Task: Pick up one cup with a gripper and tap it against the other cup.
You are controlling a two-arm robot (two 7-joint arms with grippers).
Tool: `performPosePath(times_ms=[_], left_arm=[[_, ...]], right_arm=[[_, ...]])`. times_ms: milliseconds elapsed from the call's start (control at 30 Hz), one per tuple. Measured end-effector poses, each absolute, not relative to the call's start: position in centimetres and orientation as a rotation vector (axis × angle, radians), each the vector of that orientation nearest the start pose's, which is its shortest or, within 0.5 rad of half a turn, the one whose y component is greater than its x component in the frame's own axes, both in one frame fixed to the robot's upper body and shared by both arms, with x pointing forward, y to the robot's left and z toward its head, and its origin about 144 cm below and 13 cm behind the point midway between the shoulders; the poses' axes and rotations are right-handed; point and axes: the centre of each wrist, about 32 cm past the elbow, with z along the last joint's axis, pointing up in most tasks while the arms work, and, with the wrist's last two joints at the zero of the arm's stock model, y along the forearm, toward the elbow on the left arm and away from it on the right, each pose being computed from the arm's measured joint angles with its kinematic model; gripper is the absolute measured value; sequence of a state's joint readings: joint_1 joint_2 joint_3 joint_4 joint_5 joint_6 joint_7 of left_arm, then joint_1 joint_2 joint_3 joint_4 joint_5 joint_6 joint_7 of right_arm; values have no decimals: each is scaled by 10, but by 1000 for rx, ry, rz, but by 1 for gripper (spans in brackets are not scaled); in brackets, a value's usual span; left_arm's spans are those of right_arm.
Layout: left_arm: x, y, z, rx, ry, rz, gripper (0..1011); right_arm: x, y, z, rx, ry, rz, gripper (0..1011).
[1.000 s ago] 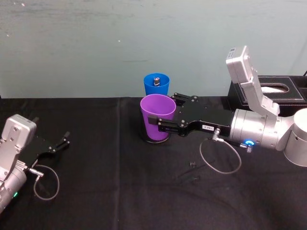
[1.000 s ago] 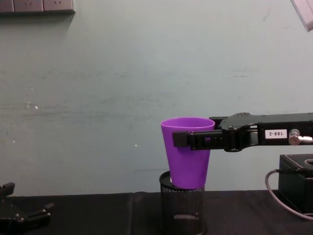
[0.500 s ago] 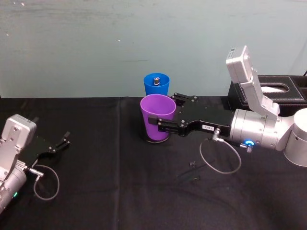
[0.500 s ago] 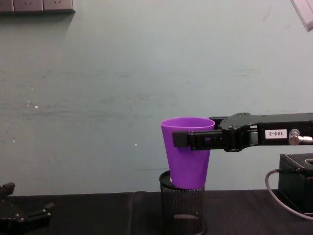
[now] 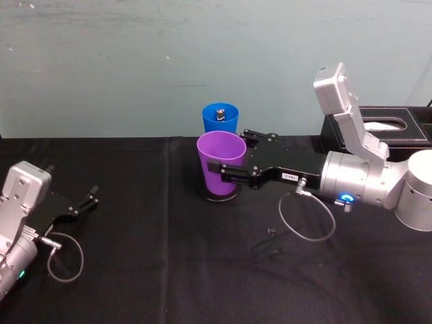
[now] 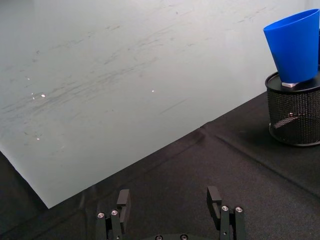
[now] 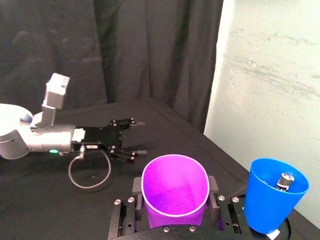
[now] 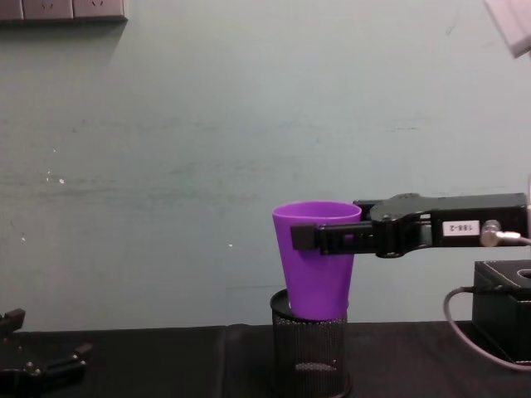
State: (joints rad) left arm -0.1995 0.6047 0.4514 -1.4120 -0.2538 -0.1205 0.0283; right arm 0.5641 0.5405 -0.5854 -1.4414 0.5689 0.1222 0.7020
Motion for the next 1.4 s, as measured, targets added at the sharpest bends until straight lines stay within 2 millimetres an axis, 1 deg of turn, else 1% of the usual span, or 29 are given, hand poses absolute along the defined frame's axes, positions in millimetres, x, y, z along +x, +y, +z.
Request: performPosePath(times_ms=[267, 467, 600, 900, 1400], left_arm=[[489, 310, 1140, 305, -285, 1248, 1000], [489, 310, 1140, 304, -285, 1248, 1000], [489, 310, 1140, 304, -285, 1248, 1000], [489, 310, 1140, 305, -285, 1248, 1000], [489, 310, 1140, 304, -285, 1248, 1000]], right_arm=[[586, -244, 1252, -156, -42, -496, 735], [604, -237, 1245, -176, -30, -522, 736], [610, -234, 1243, -177, -29, -539, 736], [619, -234, 1235, -161, -22, -592, 736], [629, -235, 1233, -139, -9, -622, 736]])
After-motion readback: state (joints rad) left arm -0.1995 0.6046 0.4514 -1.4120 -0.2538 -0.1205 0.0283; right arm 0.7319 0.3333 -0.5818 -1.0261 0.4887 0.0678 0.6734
